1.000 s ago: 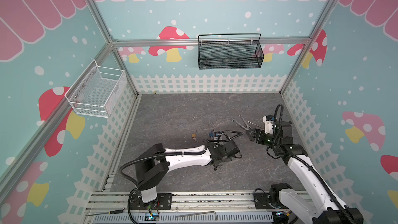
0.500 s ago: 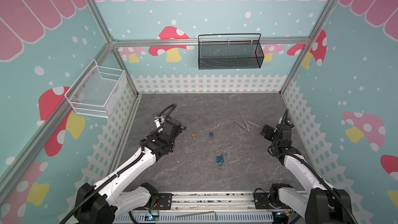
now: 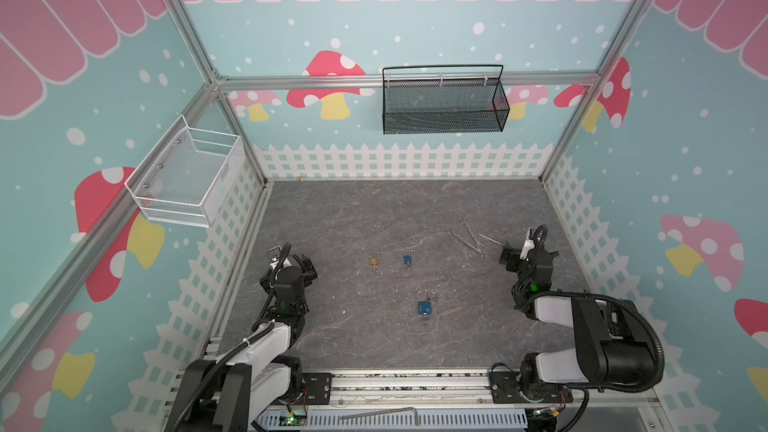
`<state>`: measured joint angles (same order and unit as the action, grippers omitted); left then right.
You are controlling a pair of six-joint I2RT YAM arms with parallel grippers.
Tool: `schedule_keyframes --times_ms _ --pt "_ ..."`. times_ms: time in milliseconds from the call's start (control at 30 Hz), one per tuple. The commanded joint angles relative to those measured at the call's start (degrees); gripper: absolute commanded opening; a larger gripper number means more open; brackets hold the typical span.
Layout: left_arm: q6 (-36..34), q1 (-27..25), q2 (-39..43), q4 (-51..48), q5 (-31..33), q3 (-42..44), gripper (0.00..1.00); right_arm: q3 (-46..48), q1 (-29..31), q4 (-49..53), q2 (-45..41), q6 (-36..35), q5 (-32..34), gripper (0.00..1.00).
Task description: Unlock with the key
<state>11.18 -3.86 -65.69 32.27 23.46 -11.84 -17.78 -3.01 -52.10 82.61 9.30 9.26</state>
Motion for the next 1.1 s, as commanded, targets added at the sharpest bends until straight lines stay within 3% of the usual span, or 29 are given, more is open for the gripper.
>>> schedule_keyframes --times_ms 0,100,133,233,267,333,400,1067 --pt "-6.38 0.28 -4.80 9.99 -9.84 -4.18 1.00 2.70 0.18 -14.41 2.61 -8.42 -10.96 0.98" --pt "-8.02 1.23 -11.08 24.88 -9.75 -1.42 1.00 5.98 0.32 -23.64 5.10 -9.27 -12.79 0.98" --pt "-7.76 1.77 -13.53 27.81 -11.72 -1.26 1.00 4.97 0.41 -19.60 4.10 -9.38 -12.51 0.98" --pt "-9.59 1.75 -24.04 36.48 -14.86 -2.88 1.00 5.11 0.46 -20.41 4.42 -9.36 -12.45 0.98" --pt "-9.13 1.78 -23.56 34.08 -14.46 -4.21 1.00 5.05 0.48 -19.91 4.32 -9.40 -12.34 0.98" --pt "-6.11 1.81 -21.16 17.24 -8.75 -10.01 1.00 5.40 0.87 -21.47 4.71 -9.63 -11.78 0.98" --pt "-6.80 0.73 -22.28 18.68 -5.80 -10.48 1.00 5.31 1.48 -20.67 4.41 -10.00 -10.68 0.98" --pt "-7.27 -0.03 -22.56 20.03 -3.11 -9.93 1.00 5.39 1.60 -20.82 4.34 -9.95 -10.45 0.98"
